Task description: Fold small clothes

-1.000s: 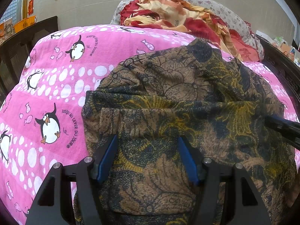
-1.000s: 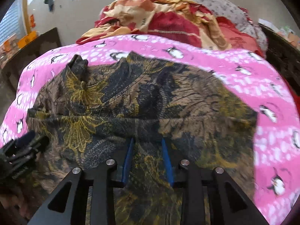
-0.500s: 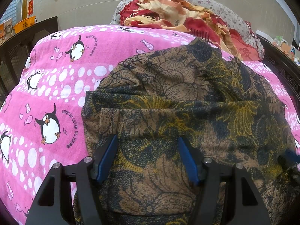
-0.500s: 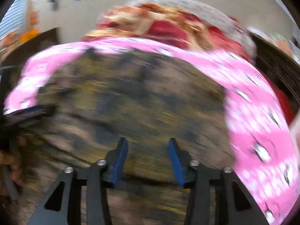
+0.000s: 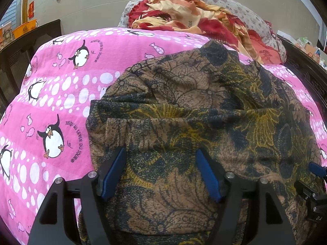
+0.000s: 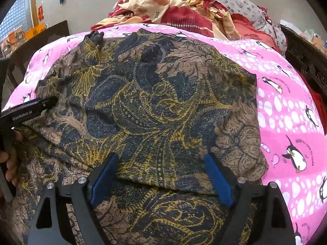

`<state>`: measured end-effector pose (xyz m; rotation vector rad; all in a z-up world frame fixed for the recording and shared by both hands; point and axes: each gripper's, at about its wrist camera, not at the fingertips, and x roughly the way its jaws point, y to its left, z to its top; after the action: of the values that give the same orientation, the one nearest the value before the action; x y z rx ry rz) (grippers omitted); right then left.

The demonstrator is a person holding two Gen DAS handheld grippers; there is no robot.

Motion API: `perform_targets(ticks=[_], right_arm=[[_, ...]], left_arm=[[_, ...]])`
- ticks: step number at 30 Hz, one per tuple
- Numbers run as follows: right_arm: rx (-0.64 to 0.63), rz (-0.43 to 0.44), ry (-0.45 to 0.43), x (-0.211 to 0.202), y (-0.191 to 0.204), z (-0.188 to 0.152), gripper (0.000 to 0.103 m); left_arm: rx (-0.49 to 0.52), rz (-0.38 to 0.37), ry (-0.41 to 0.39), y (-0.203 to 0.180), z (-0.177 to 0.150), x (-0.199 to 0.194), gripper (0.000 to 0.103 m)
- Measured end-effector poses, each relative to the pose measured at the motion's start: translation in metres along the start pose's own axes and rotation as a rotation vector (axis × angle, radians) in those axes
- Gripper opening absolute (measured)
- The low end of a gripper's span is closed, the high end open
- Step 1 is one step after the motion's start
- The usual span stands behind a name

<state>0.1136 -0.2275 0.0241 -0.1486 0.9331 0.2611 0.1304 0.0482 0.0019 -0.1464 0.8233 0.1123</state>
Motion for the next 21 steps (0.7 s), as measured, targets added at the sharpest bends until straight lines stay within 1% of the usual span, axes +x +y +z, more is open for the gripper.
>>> perform_targets(ticks=[4,6,7,9,10,11,12,14,15,16,17,18,21], right_arm=[[0.01,0.004,-0.008,-0.001,0.0,-0.002,0.09],[0.004,-0.009,-0.012,-0.005,0.003,-0.005,0.09],[0.001,-0.017,-0.007,-0.005,0.004,-0.004,0.09],[-0.013,-0.045,0.0,-0.01,0.009,-0.001,0.09],[-0.001,-0.06,-0.006,-0.015,0.01,0.003,0.089],[0.019,-0.063,-0.017,-0.019,0.011,0.005,0.089],[0.043,-0.043,-0.039,-0.026,0.013,0.007,0.09],[0.062,-0.011,-0.059,-0.03,0.017,0.007,0.089],[0.056,-0.019,-0.038,-0.025,0.02,0.006,0.09],[0.031,-0.047,0.028,-0.011,0.024,0.0,0.09],[0.018,-0.048,0.043,-0.004,0.025,-0.004,0.09],[0.021,-0.038,0.012,-0.007,0.023,-0.006,0.091],[0.044,-0.017,0.06,-0.012,0.018,0.001,0.091]], left_arm=[[0.021,0.02,0.005,-0.004,0.001,0.0,0.071],[0.054,0.038,0.021,-0.008,0.005,-0.006,0.071],[0.067,0.054,0.029,-0.012,0.009,-0.014,0.071],[0.053,0.049,-0.014,-0.017,0.011,-0.036,0.072],[0.052,0.023,-0.045,-0.023,0.01,-0.049,0.073],[0.059,0.004,-0.052,-0.03,0.007,-0.055,0.075],[0.071,-0.008,-0.042,-0.037,0.004,-0.056,0.075],[0.1,-0.021,0.011,-0.052,-0.012,-0.043,0.075],[0.112,-0.005,0.046,-0.055,-0.019,-0.032,0.075],[0.131,0.02,0.059,-0.059,-0.028,-0.022,0.076],[0.132,0.023,0.038,-0.059,-0.03,-0.023,0.077],[0.126,0.025,0.045,-0.059,-0.029,-0.023,0.077],[0.119,0.009,0.081,-0.055,-0.024,-0.026,0.077]])
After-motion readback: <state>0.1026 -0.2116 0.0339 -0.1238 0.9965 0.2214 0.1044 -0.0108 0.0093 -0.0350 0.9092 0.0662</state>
